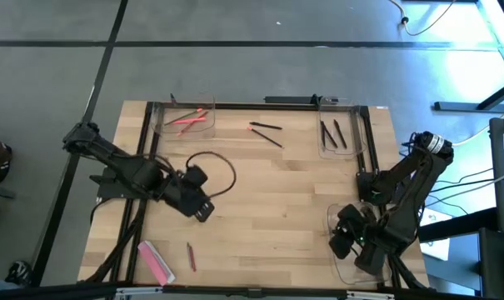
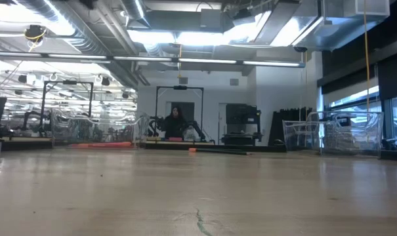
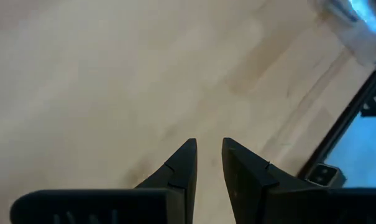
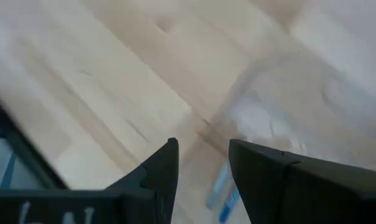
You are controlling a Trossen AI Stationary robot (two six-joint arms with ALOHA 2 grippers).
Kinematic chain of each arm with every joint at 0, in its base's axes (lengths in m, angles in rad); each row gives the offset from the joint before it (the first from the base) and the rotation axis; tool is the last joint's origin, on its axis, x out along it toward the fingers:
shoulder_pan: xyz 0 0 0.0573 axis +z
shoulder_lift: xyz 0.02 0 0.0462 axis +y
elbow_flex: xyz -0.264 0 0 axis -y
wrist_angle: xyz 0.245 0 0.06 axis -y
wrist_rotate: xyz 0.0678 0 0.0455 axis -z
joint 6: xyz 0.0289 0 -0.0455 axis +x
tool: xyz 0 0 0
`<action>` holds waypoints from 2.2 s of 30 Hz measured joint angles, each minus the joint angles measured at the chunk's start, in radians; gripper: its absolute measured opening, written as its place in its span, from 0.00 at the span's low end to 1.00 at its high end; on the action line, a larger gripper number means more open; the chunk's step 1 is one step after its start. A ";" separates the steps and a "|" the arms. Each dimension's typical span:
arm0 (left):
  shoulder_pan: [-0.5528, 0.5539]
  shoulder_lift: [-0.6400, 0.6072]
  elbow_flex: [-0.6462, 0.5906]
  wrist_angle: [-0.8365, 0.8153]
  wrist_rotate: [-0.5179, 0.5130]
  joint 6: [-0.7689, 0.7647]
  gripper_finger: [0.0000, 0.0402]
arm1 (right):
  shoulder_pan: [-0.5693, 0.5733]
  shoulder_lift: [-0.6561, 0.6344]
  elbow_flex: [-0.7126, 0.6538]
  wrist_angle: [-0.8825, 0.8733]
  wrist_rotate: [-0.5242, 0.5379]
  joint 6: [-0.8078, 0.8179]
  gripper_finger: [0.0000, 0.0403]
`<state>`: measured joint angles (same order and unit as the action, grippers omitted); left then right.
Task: Sort crayons/erasers/pens/pencils in bins
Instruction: Put the gray crayon into the bottom transparent bin
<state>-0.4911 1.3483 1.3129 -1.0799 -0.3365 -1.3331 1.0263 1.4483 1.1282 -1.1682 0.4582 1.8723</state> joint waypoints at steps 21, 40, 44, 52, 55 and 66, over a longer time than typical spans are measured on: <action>-0.239 0.000 -0.280 0.147 0.278 -0.916 0.17 | -0.198 -0.001 0.374 0.012 0.225 -0.921 0.36; -0.278 0.080 -0.456 0.461 0.341 -0.968 0.17 | -0.254 -0.001 0.524 0.297 0.150 -1.422 0.36; -0.278 0.151 -0.456 0.508 0.373 -0.968 0.17 | -0.254 -0.001 0.525 0.303 0.150 -1.449 0.36; -0.277 0.243 -0.456 0.561 0.385 -0.968 0.17 | -0.259 -0.001 0.525 0.306 0.150 -1.436 0.36; -0.277 0.252 -0.455 0.561 0.394 -0.969 0.17 | -0.259 -0.001 0.525 0.306 0.150 -1.436 0.36; -0.277 0.289 -0.454 0.561 0.410 -0.995 0.17 | -0.264 -0.001 0.525 0.305 0.150 -1.436 0.36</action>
<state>-0.7685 1.6374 0.8585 -0.5190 0.0731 -2.3280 0.7625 1.4475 1.6531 -0.8631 0.6087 0.4359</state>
